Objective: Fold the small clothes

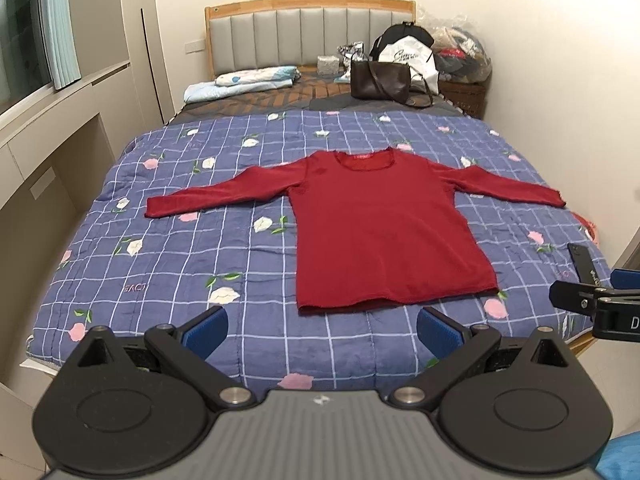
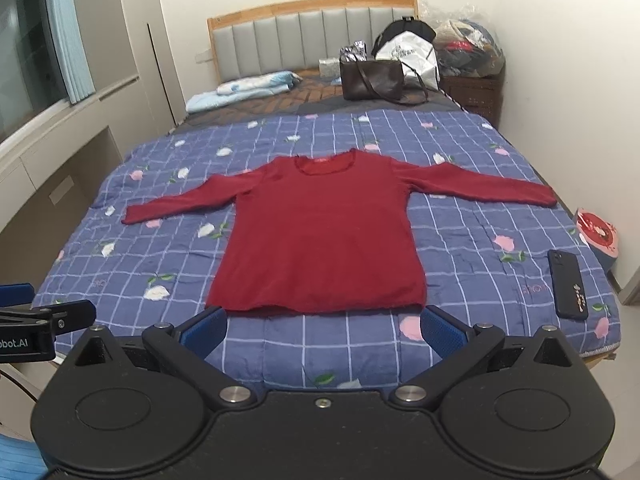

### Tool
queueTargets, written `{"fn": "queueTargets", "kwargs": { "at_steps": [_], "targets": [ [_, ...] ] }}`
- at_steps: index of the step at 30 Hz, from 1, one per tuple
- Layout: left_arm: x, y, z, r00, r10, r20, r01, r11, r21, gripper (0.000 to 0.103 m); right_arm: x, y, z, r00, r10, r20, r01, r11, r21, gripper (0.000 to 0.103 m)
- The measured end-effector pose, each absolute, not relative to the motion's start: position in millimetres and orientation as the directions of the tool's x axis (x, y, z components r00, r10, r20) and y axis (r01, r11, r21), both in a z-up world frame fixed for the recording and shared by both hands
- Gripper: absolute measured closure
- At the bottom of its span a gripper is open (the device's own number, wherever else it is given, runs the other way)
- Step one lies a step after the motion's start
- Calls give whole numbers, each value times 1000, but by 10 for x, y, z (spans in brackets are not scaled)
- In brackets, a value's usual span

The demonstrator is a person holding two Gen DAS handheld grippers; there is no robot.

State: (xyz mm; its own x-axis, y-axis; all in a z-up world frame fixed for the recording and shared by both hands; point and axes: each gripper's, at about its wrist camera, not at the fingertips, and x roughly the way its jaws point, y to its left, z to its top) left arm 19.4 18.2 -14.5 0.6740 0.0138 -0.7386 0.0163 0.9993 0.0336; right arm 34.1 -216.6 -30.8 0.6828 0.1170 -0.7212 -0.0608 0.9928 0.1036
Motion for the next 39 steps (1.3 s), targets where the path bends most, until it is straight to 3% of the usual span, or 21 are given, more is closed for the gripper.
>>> {"fn": "queueTargets", "kwargs": {
  "at_steps": [11, 31, 39],
  "targets": [
    [358, 154, -234, 620, 69, -781, 23, 994, 106, 0, 553, -2225, -428, 589, 1, -808, 18, 1000, 14, 0],
    [752, 64, -280, 572, 104, -814, 59, 984, 167, 0, 812, -2474, -266, 619, -84, -781, 118, 993, -13, 0],
    [1229, -222, -386, 547, 131, -827, 38, 983, 180, 0, 1359, -2940, -421, 602, -69, -795, 165, 985, 40, 0]
  ]
}}
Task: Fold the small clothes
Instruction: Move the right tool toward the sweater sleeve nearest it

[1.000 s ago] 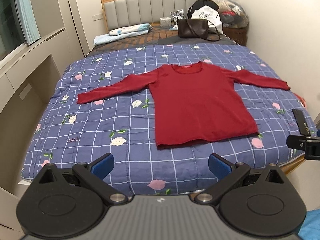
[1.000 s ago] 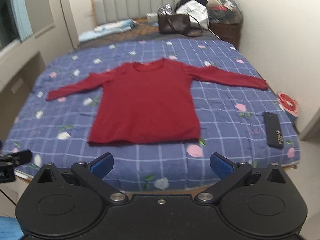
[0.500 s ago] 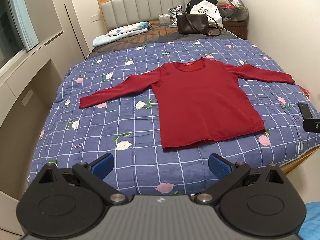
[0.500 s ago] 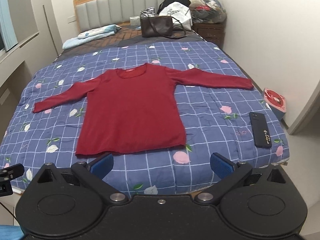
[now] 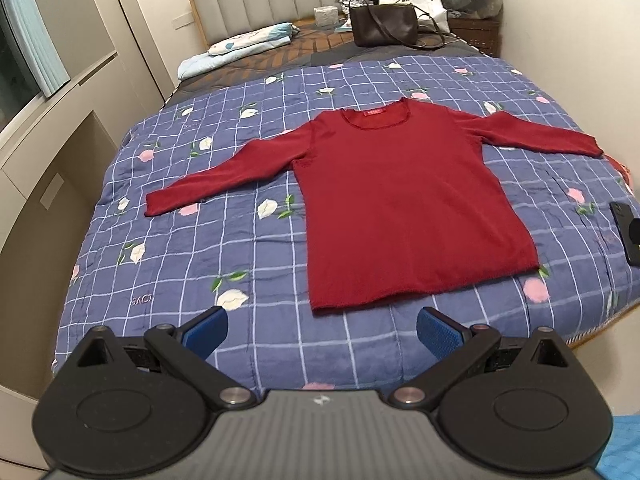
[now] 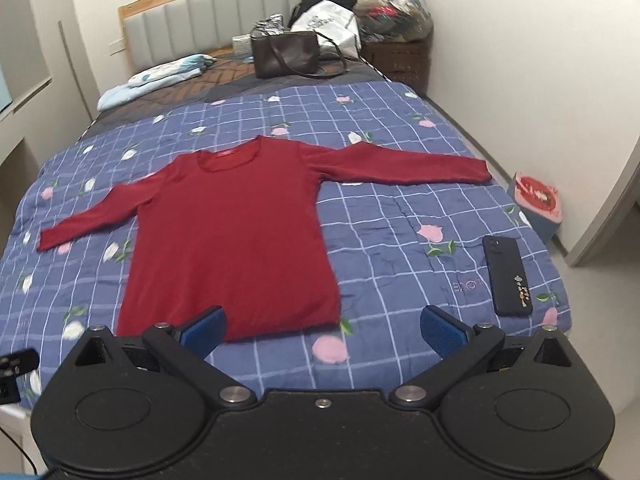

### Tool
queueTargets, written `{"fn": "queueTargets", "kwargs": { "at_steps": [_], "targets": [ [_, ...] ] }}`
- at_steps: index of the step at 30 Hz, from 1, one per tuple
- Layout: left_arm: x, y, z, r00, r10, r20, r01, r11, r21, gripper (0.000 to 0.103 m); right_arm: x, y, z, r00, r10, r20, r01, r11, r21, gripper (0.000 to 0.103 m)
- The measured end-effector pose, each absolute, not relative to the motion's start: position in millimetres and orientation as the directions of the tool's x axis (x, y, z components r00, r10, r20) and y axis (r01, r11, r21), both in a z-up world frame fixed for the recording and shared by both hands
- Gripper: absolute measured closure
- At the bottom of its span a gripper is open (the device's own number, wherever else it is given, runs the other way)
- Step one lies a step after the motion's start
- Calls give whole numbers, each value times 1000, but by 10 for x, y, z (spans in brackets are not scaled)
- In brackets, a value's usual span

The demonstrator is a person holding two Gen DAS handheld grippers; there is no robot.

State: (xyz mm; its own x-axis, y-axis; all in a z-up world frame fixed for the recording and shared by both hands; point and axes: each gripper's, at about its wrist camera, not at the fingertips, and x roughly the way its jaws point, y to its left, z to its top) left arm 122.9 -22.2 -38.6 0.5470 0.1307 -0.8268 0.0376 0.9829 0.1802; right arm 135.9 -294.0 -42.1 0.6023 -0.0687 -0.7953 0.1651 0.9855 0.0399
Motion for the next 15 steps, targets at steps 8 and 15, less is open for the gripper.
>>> {"fn": "queueTargets", "kwargs": {
  "at_steps": [8, 15],
  "targets": [
    [2028, -627, -346, 495, 146, -856, -75, 989, 125, 0, 2270, -3654, -545, 560, -77, -825, 206, 977, 49, 0],
    [2728, -1054, -220, 488, 157, -859, -143, 985, 99, 0, 2969, -4267, -584, 534, -113, -838, 218, 976, 7, 0]
  ]
}}
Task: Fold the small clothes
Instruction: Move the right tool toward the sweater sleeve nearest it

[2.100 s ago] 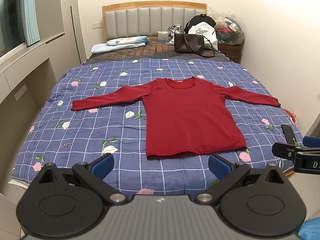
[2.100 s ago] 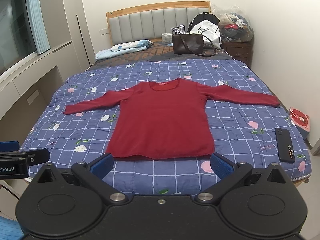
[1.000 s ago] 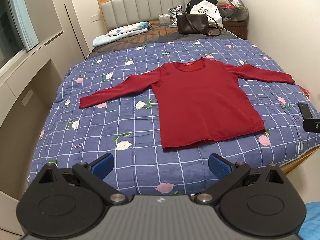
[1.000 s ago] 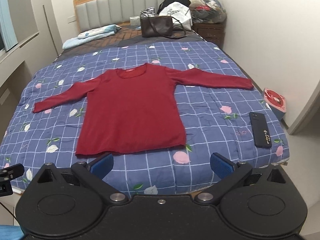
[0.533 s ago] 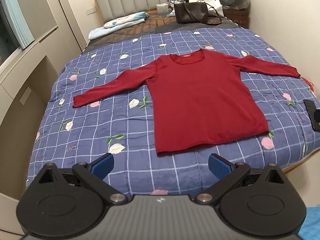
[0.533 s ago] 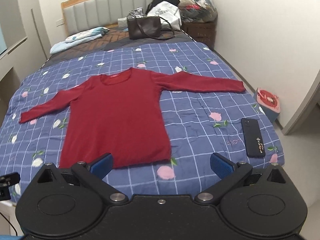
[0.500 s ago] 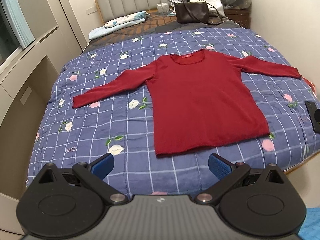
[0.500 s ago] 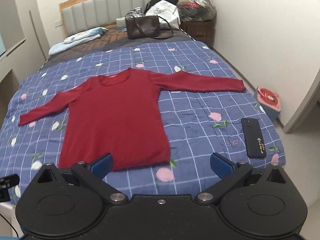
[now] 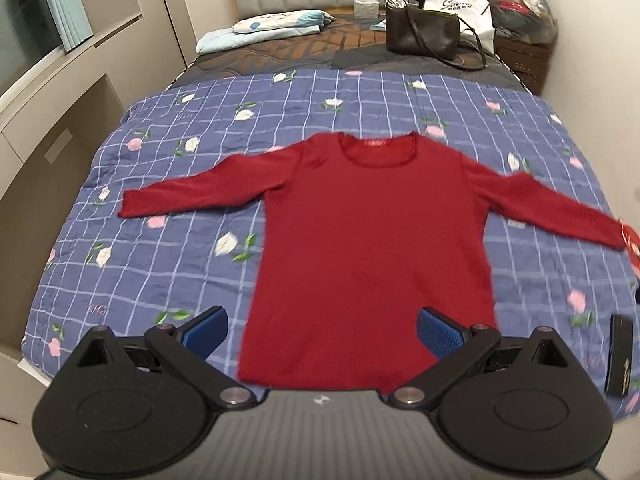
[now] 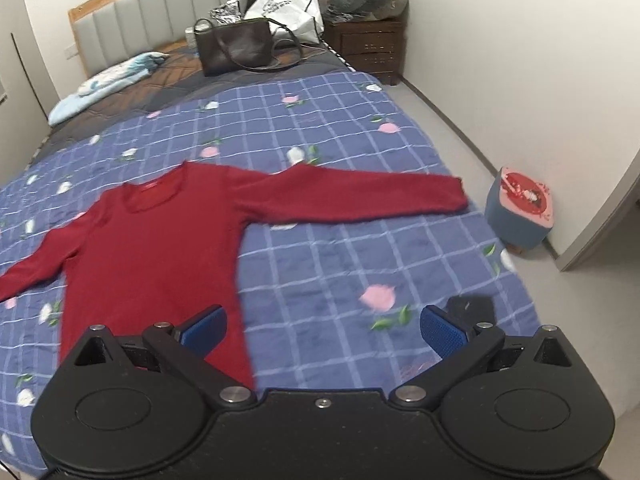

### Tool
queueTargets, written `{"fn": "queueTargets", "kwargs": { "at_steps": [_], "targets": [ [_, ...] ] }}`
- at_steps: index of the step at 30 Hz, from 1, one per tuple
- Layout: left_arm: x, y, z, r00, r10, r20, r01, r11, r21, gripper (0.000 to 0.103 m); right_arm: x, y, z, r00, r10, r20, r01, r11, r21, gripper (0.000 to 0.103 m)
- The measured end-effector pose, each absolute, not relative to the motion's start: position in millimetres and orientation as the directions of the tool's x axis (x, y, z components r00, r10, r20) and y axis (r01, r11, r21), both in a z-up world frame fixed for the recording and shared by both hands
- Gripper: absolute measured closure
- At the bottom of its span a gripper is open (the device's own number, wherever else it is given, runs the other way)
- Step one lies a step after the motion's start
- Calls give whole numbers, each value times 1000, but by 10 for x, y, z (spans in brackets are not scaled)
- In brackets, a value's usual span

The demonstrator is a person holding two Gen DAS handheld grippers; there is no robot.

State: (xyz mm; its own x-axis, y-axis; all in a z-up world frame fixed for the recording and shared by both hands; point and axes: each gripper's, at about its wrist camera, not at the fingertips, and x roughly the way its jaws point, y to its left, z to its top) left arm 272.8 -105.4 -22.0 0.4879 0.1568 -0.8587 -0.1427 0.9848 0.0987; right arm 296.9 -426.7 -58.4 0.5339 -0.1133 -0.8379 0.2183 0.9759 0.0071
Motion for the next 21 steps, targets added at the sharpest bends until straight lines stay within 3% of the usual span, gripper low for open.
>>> {"fn": "queueTargets", "kwargs": {
  "at_steps": [12, 21],
  "targets": [
    [3671, -1890, -303, 453, 160, -877, -123, 986, 117, 0, 3833, -5016, -901, 476, -134, -869, 222, 975, -28, 0],
    [4244, -2314, -715, 352, 151, -924, -116, 986, 117, 0, 4239, -5738, -1695, 481, 5, -877, 330, 925, 187, 0]
  ]
}}
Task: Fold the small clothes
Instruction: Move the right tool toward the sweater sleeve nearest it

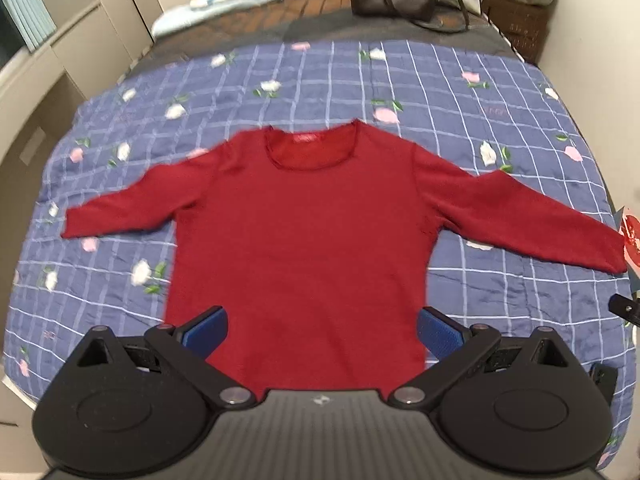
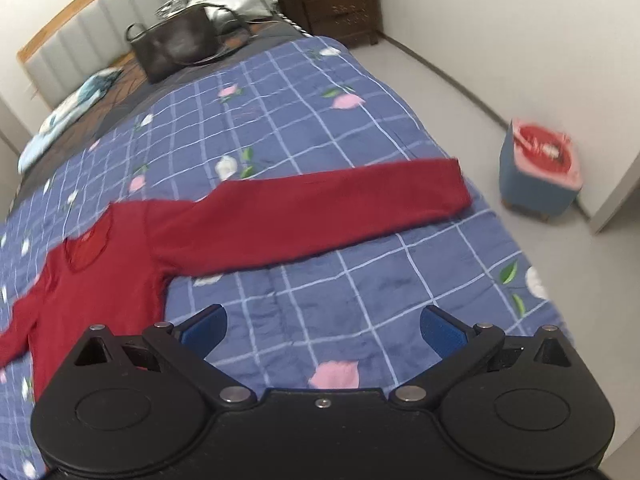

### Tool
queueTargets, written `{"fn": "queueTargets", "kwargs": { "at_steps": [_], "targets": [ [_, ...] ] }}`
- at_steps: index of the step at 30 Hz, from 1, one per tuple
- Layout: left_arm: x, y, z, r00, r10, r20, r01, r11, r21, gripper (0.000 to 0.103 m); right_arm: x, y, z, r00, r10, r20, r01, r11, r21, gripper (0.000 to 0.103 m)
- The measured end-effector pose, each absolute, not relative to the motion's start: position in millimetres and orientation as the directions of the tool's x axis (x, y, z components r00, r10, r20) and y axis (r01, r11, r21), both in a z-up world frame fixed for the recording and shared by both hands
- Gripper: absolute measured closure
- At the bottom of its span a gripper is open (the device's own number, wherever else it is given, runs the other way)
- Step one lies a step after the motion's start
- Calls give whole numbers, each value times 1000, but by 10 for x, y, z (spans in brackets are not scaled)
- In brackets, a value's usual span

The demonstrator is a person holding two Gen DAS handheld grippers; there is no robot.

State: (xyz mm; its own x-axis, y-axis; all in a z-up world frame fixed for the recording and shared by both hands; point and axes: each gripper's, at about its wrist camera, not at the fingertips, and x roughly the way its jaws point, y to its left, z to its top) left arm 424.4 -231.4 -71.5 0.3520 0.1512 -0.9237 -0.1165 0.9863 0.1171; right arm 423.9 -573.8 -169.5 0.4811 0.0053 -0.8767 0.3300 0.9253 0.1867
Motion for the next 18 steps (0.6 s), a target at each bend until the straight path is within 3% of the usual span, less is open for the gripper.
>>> {"fn": "queueTargets", "kwargs": {
  "at_steps": [8, 13, 18],
  "targets": [
    [4517, -2542, -991, 284, 151, -947, -110, 986, 124, 0, 4669, -6423, -2366, 427, 16, -904, 459, 857, 232, 0],
    [4615, -2612, -1122, 250, 157, -955, -111, 985, 133, 0, 4890, -6843, -2723, 380, -103, -919, 635, 751, 178, 1],
    [4645, -2619, -1192, 228, 170, -959, -112, 983, 148, 0, 4986, -7179, -2960, 404, -131, -905, 754, 609, 248, 19]
  ]
}}
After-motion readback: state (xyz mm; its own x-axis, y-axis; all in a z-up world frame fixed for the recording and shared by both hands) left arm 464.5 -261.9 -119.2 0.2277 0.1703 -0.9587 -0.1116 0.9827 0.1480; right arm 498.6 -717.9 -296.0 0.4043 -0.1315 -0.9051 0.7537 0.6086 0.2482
